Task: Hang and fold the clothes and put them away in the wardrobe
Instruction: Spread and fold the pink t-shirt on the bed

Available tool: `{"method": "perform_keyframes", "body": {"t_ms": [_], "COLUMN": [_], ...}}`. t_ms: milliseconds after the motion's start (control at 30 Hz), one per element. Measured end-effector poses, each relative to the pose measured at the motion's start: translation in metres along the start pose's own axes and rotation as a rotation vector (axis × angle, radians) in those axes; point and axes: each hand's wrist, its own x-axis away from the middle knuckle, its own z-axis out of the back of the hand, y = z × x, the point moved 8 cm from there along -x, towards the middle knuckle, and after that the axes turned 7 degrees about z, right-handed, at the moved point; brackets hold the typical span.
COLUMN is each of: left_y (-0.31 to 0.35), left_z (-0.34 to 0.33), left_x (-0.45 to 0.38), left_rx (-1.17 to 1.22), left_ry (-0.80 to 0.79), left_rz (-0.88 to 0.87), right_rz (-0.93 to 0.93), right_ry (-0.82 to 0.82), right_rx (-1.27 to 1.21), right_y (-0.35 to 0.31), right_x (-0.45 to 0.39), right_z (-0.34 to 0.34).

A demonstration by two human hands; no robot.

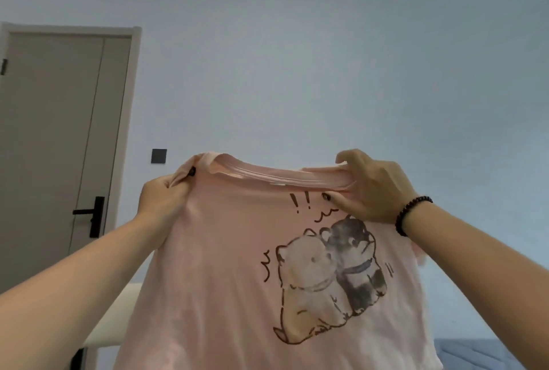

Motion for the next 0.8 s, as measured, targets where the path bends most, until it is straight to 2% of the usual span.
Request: {"method": "perform_keyframes", "body": {"t_ms": [67, 133, 267, 467, 633, 733, 800], "left_y": [0.007, 0.018, 0.032, 0.014, -0.031, -0.075, -0.107], "left_z": [-0.002, -0.004, -0.011, -0.036, -0.07, -0.087, -0.097], "left_x": [0.005, 0.014, 0.026, 0.043, 0.038, 0.032, 0.031], "left_rx": [0.003, -0.015, -0.112, -0.467, -0.684, -0.83, -0.914], "left_ry": [0.011, 0.025, 0.031, 0.006, -0.244, -0.438, -0.531], "left_rz": [-0.027, -0.078, -0.195, -0.269, -0.126, 0.035, 0.13], "right_rz": [0.155, 0.118, -0.276, -0.55, -0.687, -0.832, -0.924], "right_ry": [-0.154, -0.208, -0.217, -0.489, -0.726, -0.976, -1.074], "right_rx": [0.087, 0.101, -0.067, -0.179, -0.228, -0.367, -0.485], "right_y": [0.006, 0.024, 0.078, 0.09, 0.091, 0.082, 0.073], "right_x": [0.015, 0.028, 0.056, 0.104, 0.147, 0.186, 0.211], "right_z": [0.001, 0.012, 0.04, 0.025, -0.006, -0.039, -0.067]}}
